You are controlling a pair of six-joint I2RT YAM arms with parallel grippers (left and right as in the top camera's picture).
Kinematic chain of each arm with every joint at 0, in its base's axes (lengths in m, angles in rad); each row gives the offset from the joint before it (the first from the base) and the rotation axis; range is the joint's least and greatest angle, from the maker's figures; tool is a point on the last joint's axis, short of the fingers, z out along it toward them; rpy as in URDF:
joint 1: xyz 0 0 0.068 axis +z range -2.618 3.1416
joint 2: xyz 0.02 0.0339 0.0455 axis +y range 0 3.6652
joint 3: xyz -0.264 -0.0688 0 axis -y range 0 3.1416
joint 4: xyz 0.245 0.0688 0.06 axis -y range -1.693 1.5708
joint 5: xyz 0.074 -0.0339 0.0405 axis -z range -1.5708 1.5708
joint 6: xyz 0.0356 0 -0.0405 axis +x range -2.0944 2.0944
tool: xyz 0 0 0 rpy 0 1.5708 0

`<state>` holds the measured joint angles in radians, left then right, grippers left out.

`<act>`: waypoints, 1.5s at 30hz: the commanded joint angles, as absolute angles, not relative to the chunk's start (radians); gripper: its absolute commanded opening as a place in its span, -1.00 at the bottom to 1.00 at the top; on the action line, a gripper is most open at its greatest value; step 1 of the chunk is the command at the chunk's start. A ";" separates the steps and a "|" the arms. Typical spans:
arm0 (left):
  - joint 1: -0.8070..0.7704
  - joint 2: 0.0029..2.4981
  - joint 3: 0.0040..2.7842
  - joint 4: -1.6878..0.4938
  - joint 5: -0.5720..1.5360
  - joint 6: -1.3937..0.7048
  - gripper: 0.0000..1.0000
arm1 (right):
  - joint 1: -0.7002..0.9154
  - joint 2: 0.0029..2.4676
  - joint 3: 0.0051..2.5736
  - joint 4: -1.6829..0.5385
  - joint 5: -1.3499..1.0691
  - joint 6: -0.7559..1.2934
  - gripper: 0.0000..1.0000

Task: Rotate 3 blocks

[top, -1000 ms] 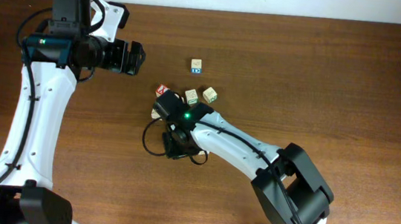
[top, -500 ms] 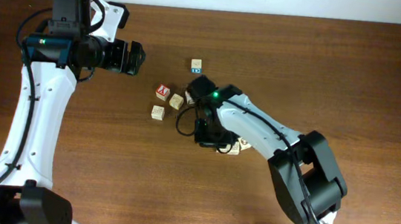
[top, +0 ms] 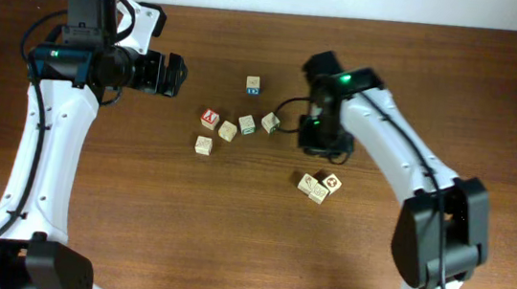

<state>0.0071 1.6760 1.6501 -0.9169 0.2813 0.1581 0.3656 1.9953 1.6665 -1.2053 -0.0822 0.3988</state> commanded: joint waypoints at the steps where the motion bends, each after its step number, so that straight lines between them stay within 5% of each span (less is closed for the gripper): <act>1: 0.009 1.674 1.669 -0.915 0.292 0.174 0.98 | 0.298 1.982 1.612 -1.205 -0.047 0.366 -0.57; 7: 0.009 1.674 1.669 -0.915 0.292 0.174 0.98 | 0.294 1.983 1.399 -0.993 -0.040 0.374 -0.57; 24: 0.009 1.674 1.669 -0.915 0.292 0.174 0.98 | 0.262 1.983 1.397 -1.299 -0.022 0.397 -0.58; 27: 0.009 1.674 1.669 -0.915 0.292 0.174 0.98 | 0.261 1.969 1.397 -1.217 0.013 0.360 -0.74; 36: 0.009 1.674 1.669 -0.915 0.292 0.174 0.98 | 0.263 1.878 1.264 -0.937 -0.049 0.356 -0.72; 45: 0.009 1.674 1.669 -0.915 0.293 0.174 0.98 | 0.260 1.878 1.223 -1.011 -0.068 0.401 -0.74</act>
<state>0.0071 1.6760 1.6508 -0.9165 0.2810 0.1581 0.2653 1.8877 1.2270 -1.0138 -0.0490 0.3847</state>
